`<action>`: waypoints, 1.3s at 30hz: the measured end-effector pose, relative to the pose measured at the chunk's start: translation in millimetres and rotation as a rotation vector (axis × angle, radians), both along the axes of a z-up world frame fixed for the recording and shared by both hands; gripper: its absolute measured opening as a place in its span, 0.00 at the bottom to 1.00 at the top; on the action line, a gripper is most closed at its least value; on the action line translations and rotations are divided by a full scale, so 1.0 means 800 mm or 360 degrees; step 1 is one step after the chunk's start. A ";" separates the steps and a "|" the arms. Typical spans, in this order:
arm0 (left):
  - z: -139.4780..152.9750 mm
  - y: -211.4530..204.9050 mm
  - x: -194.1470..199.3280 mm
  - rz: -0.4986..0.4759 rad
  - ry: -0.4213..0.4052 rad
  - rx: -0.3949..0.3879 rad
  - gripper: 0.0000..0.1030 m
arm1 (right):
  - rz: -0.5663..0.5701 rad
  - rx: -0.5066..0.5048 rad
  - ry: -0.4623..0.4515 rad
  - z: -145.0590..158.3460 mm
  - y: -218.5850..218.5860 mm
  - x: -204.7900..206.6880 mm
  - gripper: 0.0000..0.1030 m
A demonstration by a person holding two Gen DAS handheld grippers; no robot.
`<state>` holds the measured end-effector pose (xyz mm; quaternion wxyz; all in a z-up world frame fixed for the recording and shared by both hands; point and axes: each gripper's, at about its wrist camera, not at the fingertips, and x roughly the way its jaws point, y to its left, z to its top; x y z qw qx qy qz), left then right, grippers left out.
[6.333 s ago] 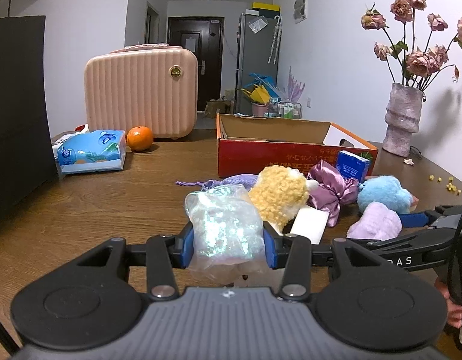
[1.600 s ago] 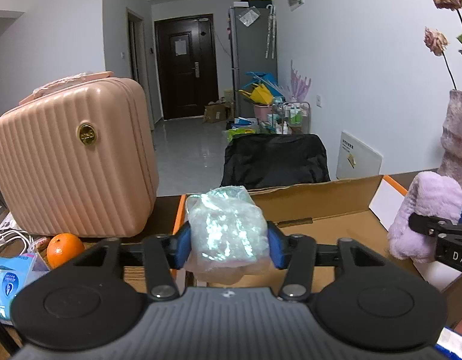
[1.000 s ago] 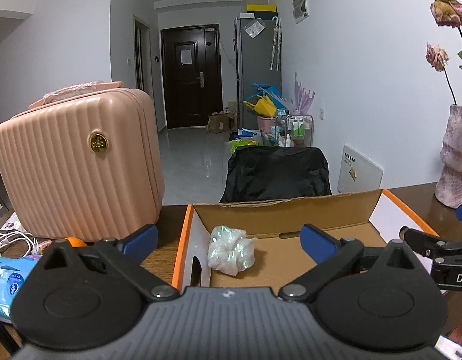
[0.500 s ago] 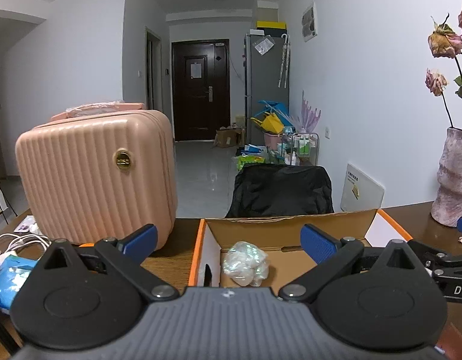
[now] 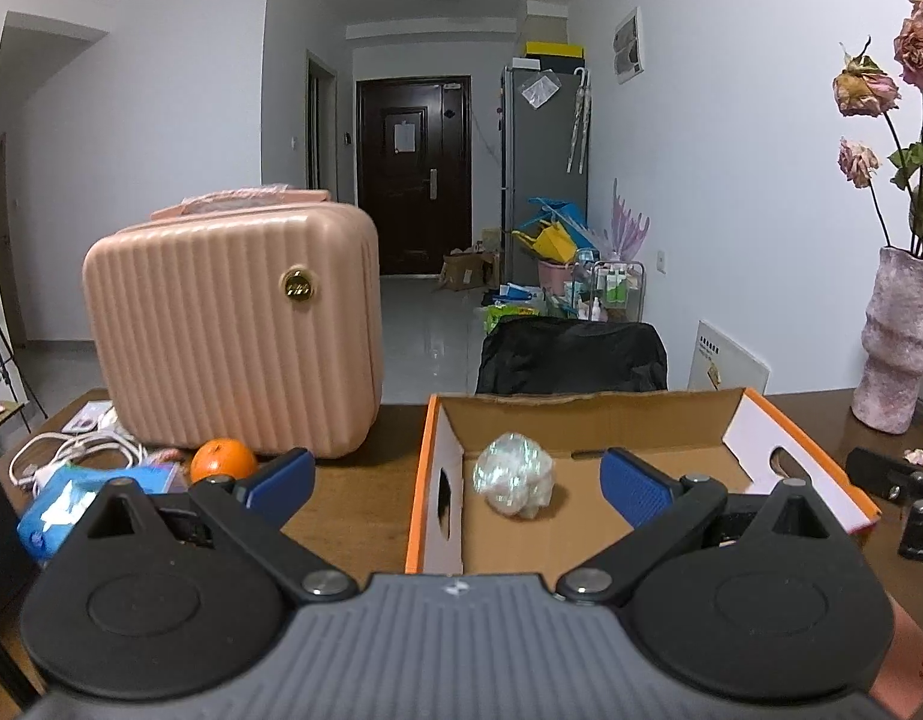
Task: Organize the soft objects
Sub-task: 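Withdraw both grippers from the box back toward the pile, then grasp the light blue fluffy plush with the right gripper while the left gripper approaches the sheep plush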
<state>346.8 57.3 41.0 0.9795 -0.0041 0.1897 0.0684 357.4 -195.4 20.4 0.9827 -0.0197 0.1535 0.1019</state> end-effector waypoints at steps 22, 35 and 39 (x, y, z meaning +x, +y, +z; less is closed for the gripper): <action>-0.024 -0.013 -0.132 -0.0061 -0.0009 0.0010 1.00 | 0.0052 -0.0073 -0.0009 -0.031 -0.005 -0.139 1.00; -0.048 -0.022 -0.207 -0.0072 0.0018 -0.0020 1.00 | 0.0125 -0.0080 0.0040 -0.050 -0.002 -0.209 1.00; -0.057 -0.019 -0.227 -0.0068 0.0037 -0.0043 1.00 | 0.0143 -0.0096 0.0049 -0.057 0.000 -0.226 1.00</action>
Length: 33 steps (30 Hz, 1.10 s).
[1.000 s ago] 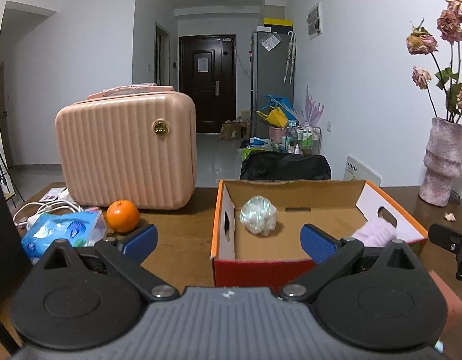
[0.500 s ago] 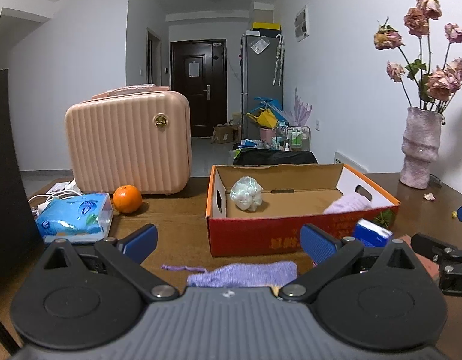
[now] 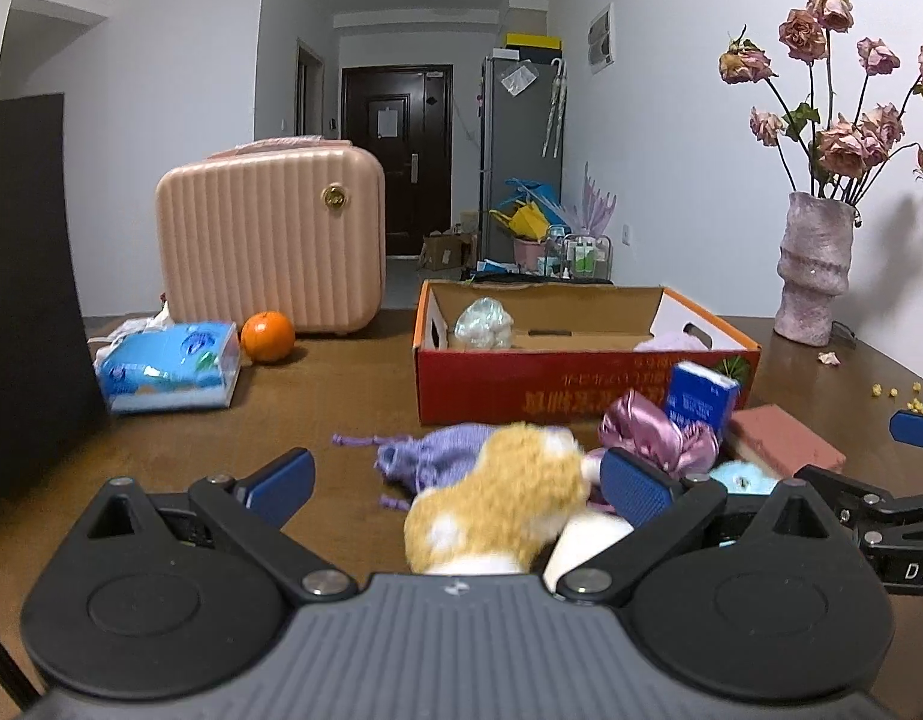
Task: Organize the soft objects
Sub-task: 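Grasp the light blue fluffy plush with the right gripper while the left gripper approaches the sheep plush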
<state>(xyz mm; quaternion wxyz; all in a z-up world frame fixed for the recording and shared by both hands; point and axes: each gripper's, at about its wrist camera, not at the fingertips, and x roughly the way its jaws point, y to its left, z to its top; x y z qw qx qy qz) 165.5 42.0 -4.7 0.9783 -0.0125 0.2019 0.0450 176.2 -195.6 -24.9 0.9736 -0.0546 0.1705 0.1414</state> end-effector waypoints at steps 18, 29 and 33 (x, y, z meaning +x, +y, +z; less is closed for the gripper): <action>-0.015 0.008 -0.012 0.0010 0.0053 -0.0052 1.00 | 0.0005 -0.0027 0.0148 -0.020 0.005 0.005 1.00; -0.017 0.012 -0.008 0.0038 0.0082 -0.0069 1.00 | 0.0038 -0.0060 0.0358 -0.044 0.020 0.055 1.00; -0.018 0.014 -0.008 0.0047 0.0091 -0.0074 1.00 | 0.0039 -0.0069 0.0412 -0.050 0.025 0.072 1.00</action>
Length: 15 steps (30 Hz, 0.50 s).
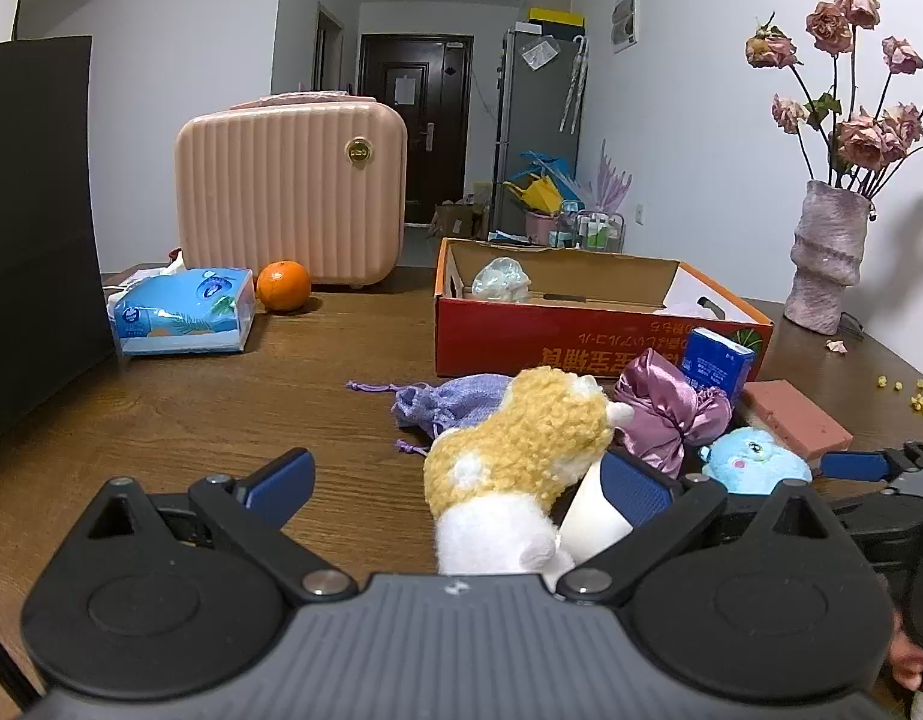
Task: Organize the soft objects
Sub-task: 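Grasp the light blue fluffy plush with the right gripper while the left gripper approaches the sheep plush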
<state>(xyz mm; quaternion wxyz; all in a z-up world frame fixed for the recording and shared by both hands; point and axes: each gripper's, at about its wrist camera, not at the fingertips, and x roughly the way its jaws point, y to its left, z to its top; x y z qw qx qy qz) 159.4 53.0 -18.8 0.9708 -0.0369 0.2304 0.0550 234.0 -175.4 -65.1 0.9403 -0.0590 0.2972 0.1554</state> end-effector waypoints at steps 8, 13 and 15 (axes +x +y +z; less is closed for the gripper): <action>0.000 0.000 -0.001 -0.0003 0.0000 -0.0007 1.00 | 0.0020 -0.0014 0.0080 -0.011 0.007 0.020 0.92; 0.002 0.000 -0.003 -0.0003 -0.0006 -0.0014 1.00 | 0.0025 -0.0028 0.0086 -0.013 0.009 0.019 0.86; 0.002 0.001 -0.003 -0.0004 -0.0005 -0.0015 1.00 | 0.0024 -0.0020 0.0083 -0.013 0.008 0.018 0.84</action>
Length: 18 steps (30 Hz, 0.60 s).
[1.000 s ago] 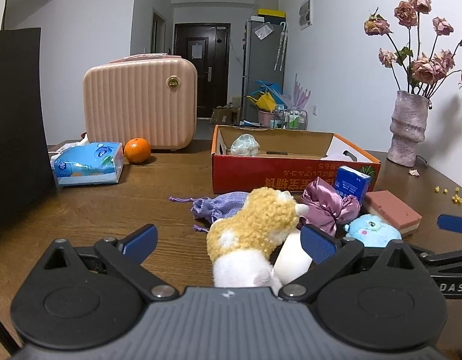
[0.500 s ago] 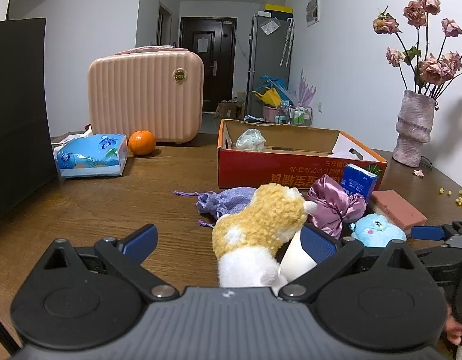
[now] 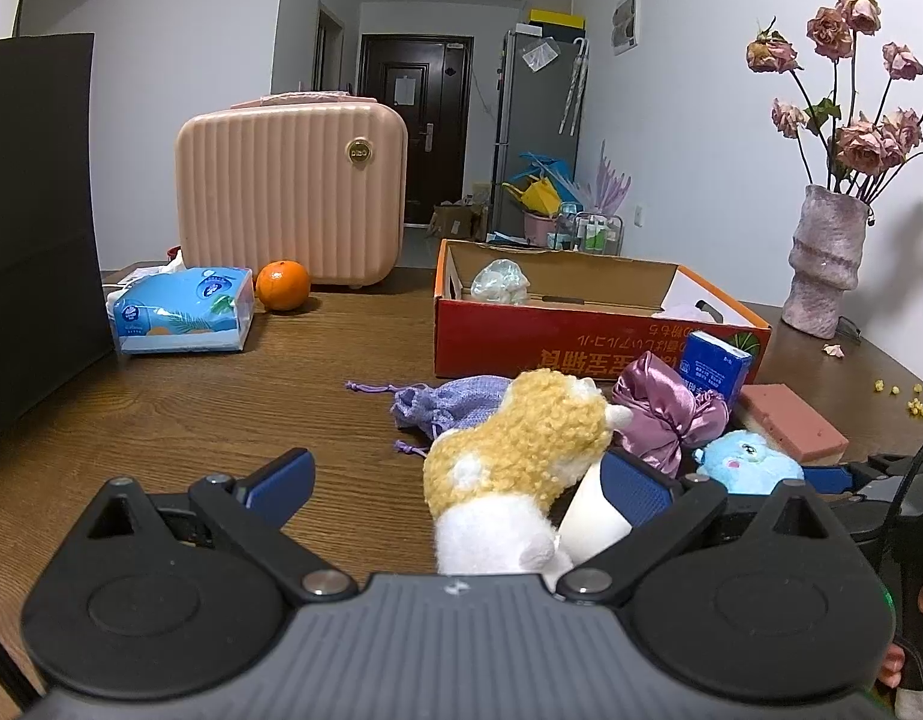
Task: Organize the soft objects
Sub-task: 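Grasp the light blue fluffy plush with the right gripper while the left gripper approaches the sheep plush, then close the left gripper on the yellow-and-white plush sheep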
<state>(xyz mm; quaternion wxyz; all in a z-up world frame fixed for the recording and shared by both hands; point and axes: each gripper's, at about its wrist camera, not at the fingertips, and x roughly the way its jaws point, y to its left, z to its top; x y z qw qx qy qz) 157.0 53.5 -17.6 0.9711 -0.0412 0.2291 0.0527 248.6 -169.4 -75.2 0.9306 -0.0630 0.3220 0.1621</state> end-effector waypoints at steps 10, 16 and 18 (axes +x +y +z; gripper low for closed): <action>-0.001 0.000 0.002 0.0008 0.0021 -0.0001 1.00 | -0.0031 0.0064 -0.0167 0.018 -0.010 -0.028 0.80; -0.004 0.000 0.006 0.0013 0.0046 0.0003 1.00 | -0.0085 0.0119 -0.0284 0.034 -0.023 -0.050 0.80; -0.005 0.000 0.008 0.0019 0.0061 0.0005 1.00 | -0.0099 0.0133 -0.0299 0.037 -0.027 -0.054 0.80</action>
